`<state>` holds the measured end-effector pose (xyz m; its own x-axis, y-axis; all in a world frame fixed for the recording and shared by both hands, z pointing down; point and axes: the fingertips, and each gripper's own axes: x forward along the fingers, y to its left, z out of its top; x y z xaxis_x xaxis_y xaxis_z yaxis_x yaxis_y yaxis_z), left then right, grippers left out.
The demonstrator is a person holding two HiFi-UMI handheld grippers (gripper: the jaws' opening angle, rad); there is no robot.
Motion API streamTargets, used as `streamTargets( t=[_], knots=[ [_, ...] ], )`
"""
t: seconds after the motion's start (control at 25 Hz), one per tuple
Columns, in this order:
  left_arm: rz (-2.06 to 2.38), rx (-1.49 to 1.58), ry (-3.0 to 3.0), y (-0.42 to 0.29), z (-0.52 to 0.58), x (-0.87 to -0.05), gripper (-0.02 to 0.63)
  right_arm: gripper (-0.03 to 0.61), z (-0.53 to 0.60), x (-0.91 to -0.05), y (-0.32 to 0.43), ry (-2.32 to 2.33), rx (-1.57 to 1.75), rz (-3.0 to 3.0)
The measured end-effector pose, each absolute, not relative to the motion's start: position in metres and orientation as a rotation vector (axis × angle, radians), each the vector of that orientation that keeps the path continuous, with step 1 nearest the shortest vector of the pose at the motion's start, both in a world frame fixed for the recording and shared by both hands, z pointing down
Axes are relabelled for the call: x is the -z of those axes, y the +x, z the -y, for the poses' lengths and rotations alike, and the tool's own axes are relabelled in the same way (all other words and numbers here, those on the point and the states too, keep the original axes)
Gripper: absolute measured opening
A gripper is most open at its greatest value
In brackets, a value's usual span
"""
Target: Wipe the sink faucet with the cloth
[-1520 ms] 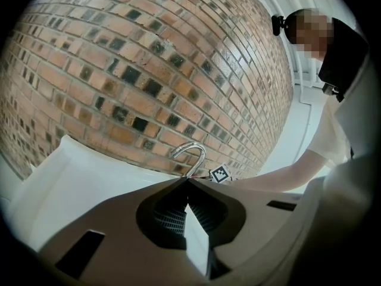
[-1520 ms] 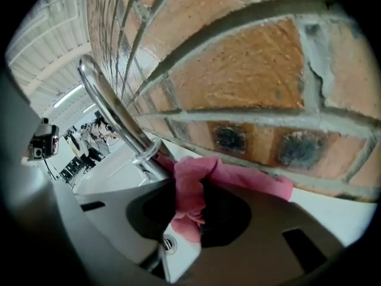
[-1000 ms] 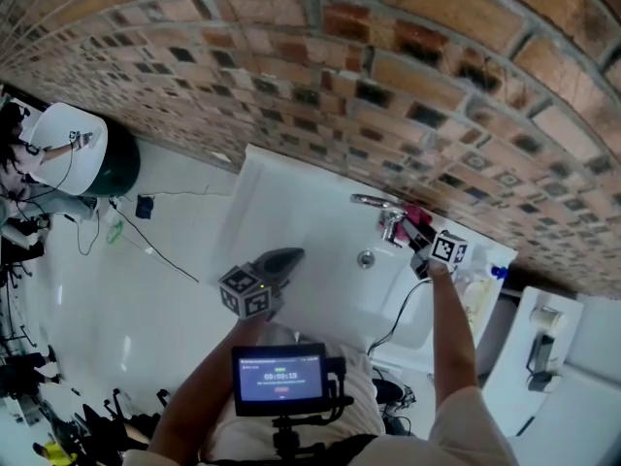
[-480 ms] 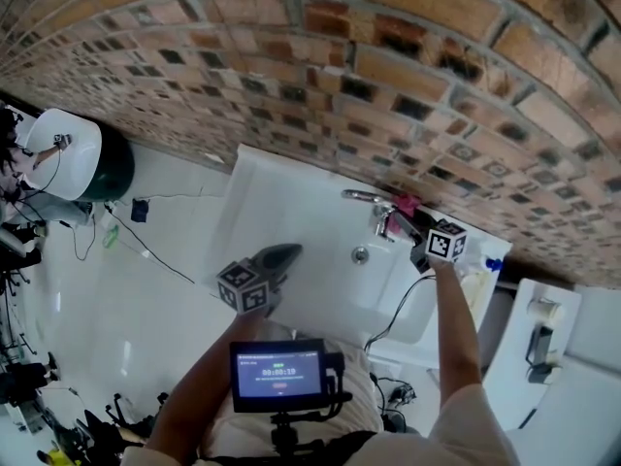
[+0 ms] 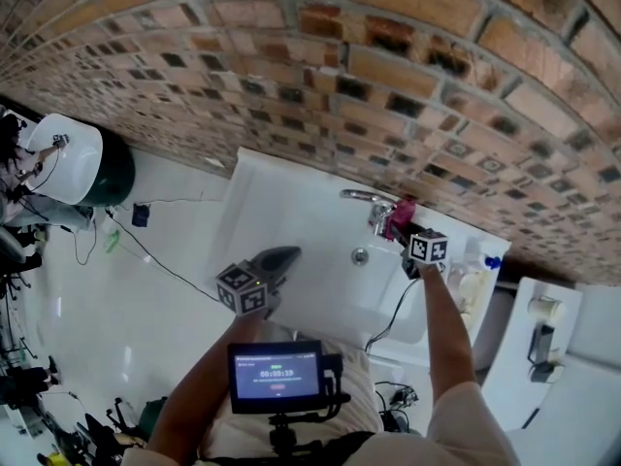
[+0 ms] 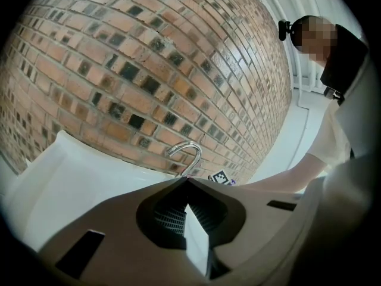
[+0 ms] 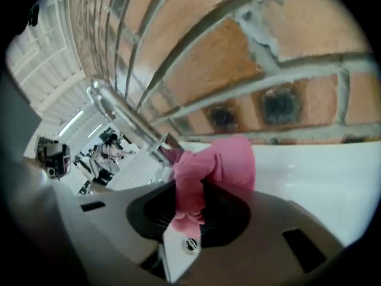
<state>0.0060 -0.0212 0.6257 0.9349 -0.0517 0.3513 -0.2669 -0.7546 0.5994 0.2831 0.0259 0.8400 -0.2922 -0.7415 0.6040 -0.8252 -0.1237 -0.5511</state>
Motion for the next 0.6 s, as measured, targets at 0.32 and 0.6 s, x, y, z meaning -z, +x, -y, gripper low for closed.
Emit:
streamTargets(
  t=[0.32, 0.6],
  knots=[
    [0.220, -0.415, 2.381, 0.001, 0.017, -0.632, 0.006, 0.095, -0.013, -0.802, 0.288, 1.912, -1.470, 2.109],
    [0.202, -0.403, 2.388, 0.003, 0.019, -0.631, 0.006, 0.097, -0.005, -0.793, 0.301, 1.809, -1.163, 1.955]
  ],
)
